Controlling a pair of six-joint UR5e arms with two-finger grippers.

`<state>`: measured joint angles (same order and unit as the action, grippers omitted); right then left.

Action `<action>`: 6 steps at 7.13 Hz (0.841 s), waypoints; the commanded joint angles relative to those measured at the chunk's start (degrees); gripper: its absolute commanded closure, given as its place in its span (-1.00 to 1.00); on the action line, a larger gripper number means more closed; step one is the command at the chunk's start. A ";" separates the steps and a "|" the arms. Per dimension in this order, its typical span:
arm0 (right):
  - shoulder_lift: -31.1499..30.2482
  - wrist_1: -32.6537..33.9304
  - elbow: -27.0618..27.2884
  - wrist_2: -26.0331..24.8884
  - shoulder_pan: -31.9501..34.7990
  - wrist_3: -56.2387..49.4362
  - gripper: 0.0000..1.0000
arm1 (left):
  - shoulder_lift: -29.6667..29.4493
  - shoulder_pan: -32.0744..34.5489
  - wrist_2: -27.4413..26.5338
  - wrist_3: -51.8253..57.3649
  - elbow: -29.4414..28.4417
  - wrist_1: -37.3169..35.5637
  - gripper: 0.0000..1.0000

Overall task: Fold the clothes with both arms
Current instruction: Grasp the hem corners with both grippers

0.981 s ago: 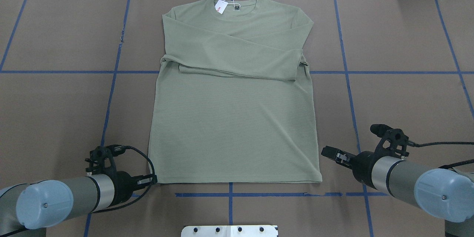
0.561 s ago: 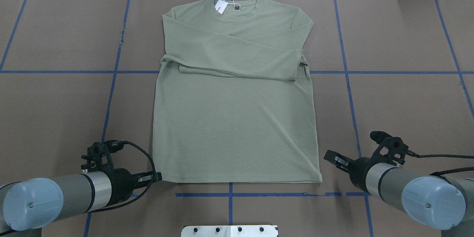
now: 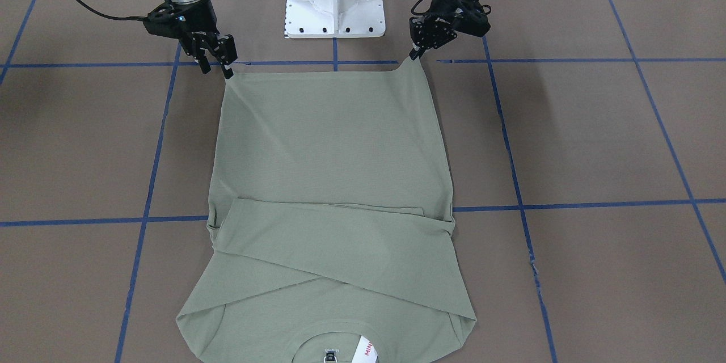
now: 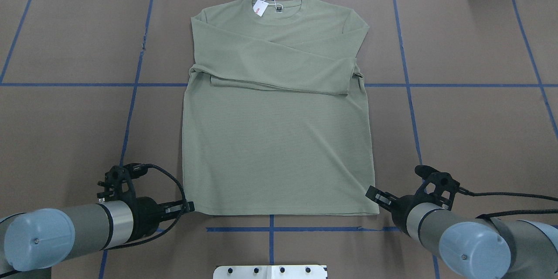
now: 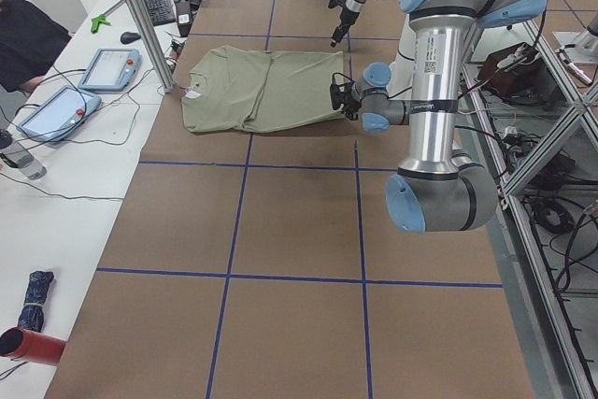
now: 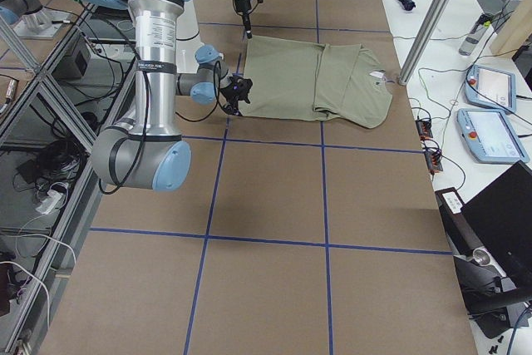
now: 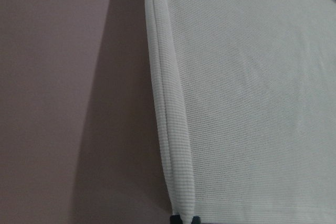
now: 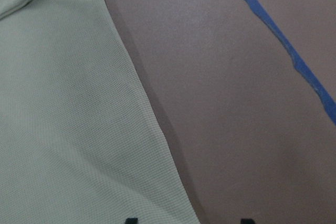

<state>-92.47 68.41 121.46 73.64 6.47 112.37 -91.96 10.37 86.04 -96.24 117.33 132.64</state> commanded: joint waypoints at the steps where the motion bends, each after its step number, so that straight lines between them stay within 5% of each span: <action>1: 2.38 0.50 -2.18 -1.56 -1.54 -0.04 -0.44 | -0.06 0.00 0.01 0.00 0.00 0.07 1.00; 3: 2.30 0.50 -2.36 -2.00 -2.16 -0.04 -0.41 | -0.15 0.00 0.01 0.00 0.00 0.07 1.00; 6: 2.30 0.50 -2.89 -2.09 -2.25 -0.04 0.17 | -0.06 0.00 0.10 0.00 0.00 0.07 1.00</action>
<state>-90.14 68.91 118.76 71.58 4.27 112.33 -92.03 10.37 86.12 -96.24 117.31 132.72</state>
